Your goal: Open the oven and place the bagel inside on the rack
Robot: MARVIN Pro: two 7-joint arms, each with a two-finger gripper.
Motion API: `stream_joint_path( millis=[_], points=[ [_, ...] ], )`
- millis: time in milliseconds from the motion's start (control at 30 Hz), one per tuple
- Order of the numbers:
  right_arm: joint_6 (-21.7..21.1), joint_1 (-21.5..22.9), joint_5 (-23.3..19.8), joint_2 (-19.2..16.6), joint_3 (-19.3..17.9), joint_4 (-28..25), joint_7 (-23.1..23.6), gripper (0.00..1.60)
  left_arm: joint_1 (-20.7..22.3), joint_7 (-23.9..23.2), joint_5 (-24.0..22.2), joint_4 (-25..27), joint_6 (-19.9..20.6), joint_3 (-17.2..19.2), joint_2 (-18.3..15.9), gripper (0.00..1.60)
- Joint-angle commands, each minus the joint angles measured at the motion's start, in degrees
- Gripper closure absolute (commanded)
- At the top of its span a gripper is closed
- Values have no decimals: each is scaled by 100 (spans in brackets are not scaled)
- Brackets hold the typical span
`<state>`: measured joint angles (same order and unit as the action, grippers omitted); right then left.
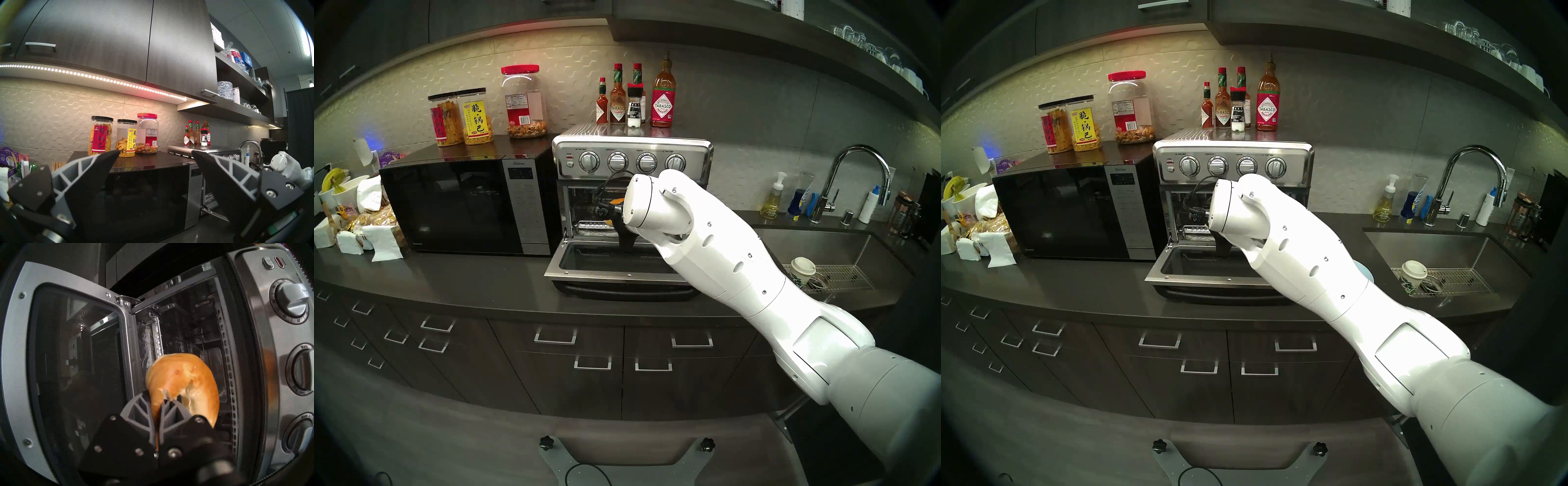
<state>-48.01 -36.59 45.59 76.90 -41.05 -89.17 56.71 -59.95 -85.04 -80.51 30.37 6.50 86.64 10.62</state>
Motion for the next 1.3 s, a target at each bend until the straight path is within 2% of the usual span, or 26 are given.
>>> stream_joint_path(
  millis=[0, 767, 1267],
  points=[
    [8, 183, 33, 169, -21, 168, -72, 160, 117, 4, 8, 1, 12, 10, -48, 0],
    [189, 234, 75, 837, -183, 1170, -707, 160, 149, 4, 48, -7, 21, 15, -36, 0],
    [274, 323, 151, 1055, -308, 1510, -928, 160, 177, 4, 73, -17, 26, 12, -29, 0]
  ],
)
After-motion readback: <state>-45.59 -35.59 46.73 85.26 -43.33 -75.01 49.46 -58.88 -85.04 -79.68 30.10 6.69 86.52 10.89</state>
